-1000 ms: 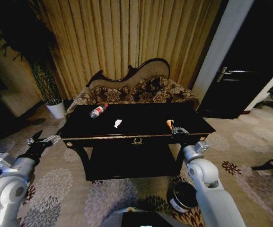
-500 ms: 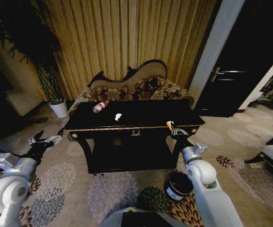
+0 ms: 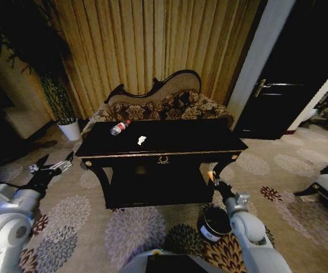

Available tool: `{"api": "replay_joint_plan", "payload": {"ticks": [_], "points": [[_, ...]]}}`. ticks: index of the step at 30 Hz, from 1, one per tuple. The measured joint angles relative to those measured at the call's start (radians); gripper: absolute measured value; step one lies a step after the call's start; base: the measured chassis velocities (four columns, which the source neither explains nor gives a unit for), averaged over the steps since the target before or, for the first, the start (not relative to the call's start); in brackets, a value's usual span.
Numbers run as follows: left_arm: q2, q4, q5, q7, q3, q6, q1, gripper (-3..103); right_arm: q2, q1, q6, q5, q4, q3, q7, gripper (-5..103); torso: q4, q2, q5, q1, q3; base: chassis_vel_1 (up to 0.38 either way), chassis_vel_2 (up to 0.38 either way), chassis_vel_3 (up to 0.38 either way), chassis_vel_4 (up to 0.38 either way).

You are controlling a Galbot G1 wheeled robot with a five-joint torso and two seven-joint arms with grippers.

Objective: Move to the front of the table and place the trash on the table into the trash bin.

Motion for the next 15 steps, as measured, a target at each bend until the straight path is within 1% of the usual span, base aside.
{"api": "replay_joint_plan", "payload": {"ticks": [2, 4, 5, 6, 9, 10, 12, 15], "points": [[-0.01, 0.008, 0.0, 0.0, -0.015, -0.009, -0.003, 100, 0.019, 0.042, -0.007, -0.039, -0.069, 0.0, 0.0, 2, 0.0001, 0.0, 0.0, 0.0, 0.0, 0.0, 0.0, 0.0, 0.0], [-0.012, 0.009, 0.0, -0.001, -0.02, -0.012, -0.005, 100, 0.025, 0.063, -0.01, -0.057, -0.096, 0.0, 0.0, 2, 0.0002, 0.0, 0.0001, 0.0, 0.0, 0.0, 0.0, 0.0, 0.0], [-0.013, 0.01, 0.0, -0.001, -0.026, -0.015, -0.007, 100, 0.033, 0.098, -0.017, -0.096, -0.14, 0.001, 0.0, 2, 0.0003, 0.0, 0.0, 0.0, 0.0, 0.0, 0.0, 0.0, 0.0], [-0.013, 0.01, 0.0, -0.001, -0.026, -0.015, -0.007, 100, 0.033, 0.098, -0.017, -0.096, -0.14, 0.001, 0.0, 2, 0.0003, 0.0, 0.0, 0.0, 0.0, 0.0, 0.0, 0.0, 0.0], [-0.015, 0.013, 0.0, -0.001, -0.04, -0.018, -0.02, 100, 0.033, 0.16, -0.035, -0.192, -0.239, 0.011, 0.0, 2, 0.0004, 0.0, 0.0, 0.0, 0.0, 0.0, 0.0, 0.0, 0.0], [-0.015, 0.013, 0.0, -0.001, -0.04, -0.018, -0.02, 100, 0.033, 0.16, -0.035, -0.192, -0.239, 0.011, 0.0, 2, 0.0004, 0.0, 0.0, 0.0, 0.0, 0.0, 0.0, 0.0, 0.0], [-0.012, 0.017, -0.003, 0.0, -0.053, -0.02, -0.025, 100, 0.024, 0.185, -0.053, -0.236, -0.291, 0.025, 0.0, 2, 0.0002, 0.0, -0.0001, 0.0, 0.0, 0.0, 0.0, 0.0, 0.0], [-0.008, 0.024, -0.005, 0.003, -0.065, -0.024, -0.024, 100, 0.022, 0.187, -0.064, -0.263, -0.318, 0.038, 0.0, 2, 0.0001, 0.0, 0.0, 0.0, 0.0, 0.0, 0.0, 0.0, 0.0]]}}
